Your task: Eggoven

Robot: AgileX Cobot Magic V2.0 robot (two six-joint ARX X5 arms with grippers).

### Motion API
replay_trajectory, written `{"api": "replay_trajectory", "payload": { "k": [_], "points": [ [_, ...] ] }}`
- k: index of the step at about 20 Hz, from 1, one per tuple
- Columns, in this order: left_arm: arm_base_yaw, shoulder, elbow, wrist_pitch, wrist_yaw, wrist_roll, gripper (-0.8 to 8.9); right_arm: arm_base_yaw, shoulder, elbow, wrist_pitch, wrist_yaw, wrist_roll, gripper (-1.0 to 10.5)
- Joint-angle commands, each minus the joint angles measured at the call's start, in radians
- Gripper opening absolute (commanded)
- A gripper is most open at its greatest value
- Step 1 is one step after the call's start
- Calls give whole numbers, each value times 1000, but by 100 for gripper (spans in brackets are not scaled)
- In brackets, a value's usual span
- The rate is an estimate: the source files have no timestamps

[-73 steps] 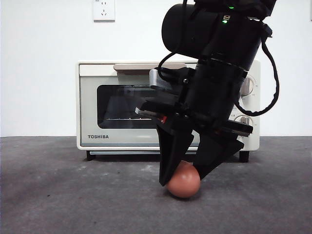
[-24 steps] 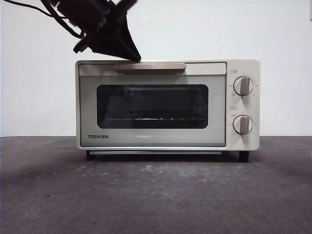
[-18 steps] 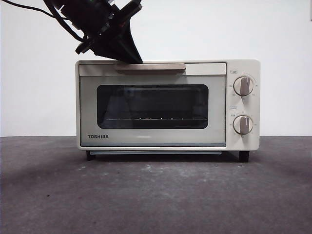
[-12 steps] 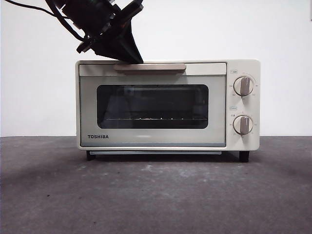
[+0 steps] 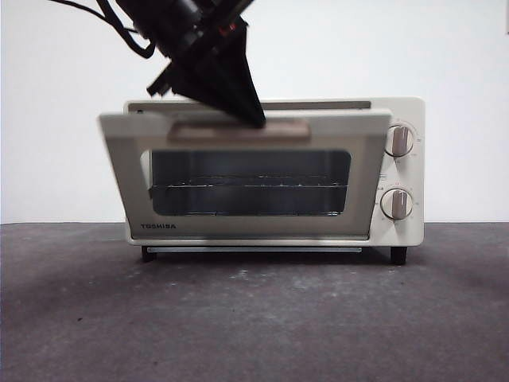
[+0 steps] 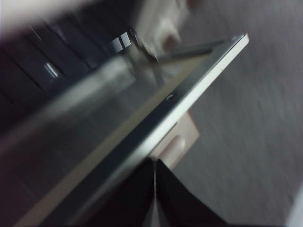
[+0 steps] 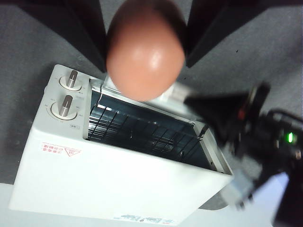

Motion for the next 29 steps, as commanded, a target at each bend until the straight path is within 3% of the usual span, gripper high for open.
{"api": "replay_trajectory", "payload": {
  "k": [1, 7, 12, 17, 20, 25, 29],
  "points": [
    [-29, 35, 1, -50, -21, 10, 6, 8, 7, 19, 14, 5, -12, 3],
    [-104, 16, 1, -126, -21, -17, 6, 8, 35, 19, 14, 5, -8, 3],
    [-100, -92, 1, -121, -61, -37, 6, -4, 146, 19, 33, -8, -8, 3],
    [-8, -244, -2, -126, -66, -61, 6, -55, 265, 19, 130, -101, -8, 3],
    [111, -374, -27, -174, -49, -61, 6, -118, 376, 19, 200, -225, -8, 3],
    [348, -558, -167, -187, 134, -59, 6, -174, 578, 19, 316, -327, 14, 3],
    [449, -628, -280, -173, 216, -59, 6, -189, 674, 19, 393, -326, 27, 3]
  ]
}}
